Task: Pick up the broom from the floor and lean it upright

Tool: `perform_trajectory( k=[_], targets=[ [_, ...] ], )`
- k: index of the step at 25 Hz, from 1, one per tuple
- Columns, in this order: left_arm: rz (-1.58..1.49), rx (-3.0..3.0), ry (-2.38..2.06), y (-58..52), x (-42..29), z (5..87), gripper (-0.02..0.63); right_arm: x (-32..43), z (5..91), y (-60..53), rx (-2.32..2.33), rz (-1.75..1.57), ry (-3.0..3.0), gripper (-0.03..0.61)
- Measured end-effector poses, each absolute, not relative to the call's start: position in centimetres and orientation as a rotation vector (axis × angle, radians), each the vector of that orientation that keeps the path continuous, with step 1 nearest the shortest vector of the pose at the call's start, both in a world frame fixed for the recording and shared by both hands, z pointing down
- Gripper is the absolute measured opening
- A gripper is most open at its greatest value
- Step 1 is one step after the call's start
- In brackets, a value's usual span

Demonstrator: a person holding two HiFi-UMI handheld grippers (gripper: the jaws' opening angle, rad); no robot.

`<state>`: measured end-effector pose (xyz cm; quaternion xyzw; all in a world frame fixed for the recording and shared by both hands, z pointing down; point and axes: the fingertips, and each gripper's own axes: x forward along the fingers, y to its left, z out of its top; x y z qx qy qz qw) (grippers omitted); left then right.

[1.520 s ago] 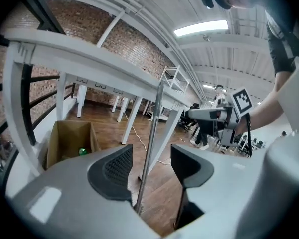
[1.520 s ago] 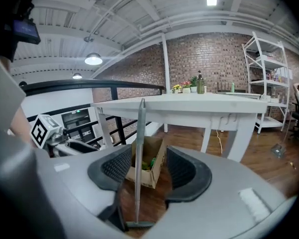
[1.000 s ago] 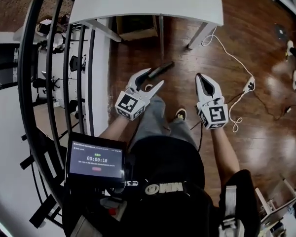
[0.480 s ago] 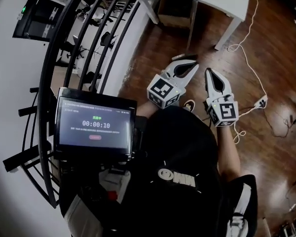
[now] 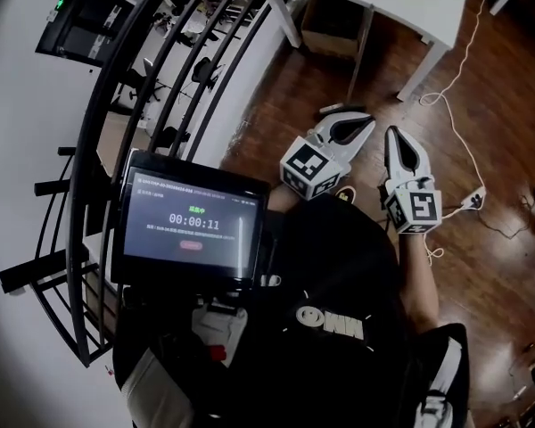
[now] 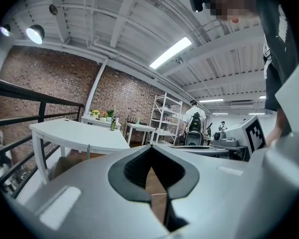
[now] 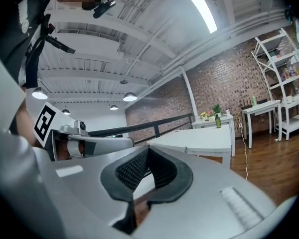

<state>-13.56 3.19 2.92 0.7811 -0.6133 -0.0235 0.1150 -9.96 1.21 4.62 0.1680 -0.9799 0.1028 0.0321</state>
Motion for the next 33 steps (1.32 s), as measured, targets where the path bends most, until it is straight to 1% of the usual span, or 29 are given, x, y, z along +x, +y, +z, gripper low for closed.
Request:
perform_trajectory(
  k=[9,27,33],
  targets=[
    [-0.067,2.31,-1.836,2.9,-13.8,2.8,0.012,-11.1,4.6,0.2,0.543,0.281,-3.021,0.005],
    [-0.057,2.225,-1.928,3.8,-16.3,3.4,0.012,-13.5,6.5,0.4,0.462,0.336,-3.024,0.005],
    [-0.078,2.258,-1.897,4.0,-15.7,3.3,0.012,-12.8,5.7,0.7,0.506,0.307,-3.016,0.005]
  ],
)
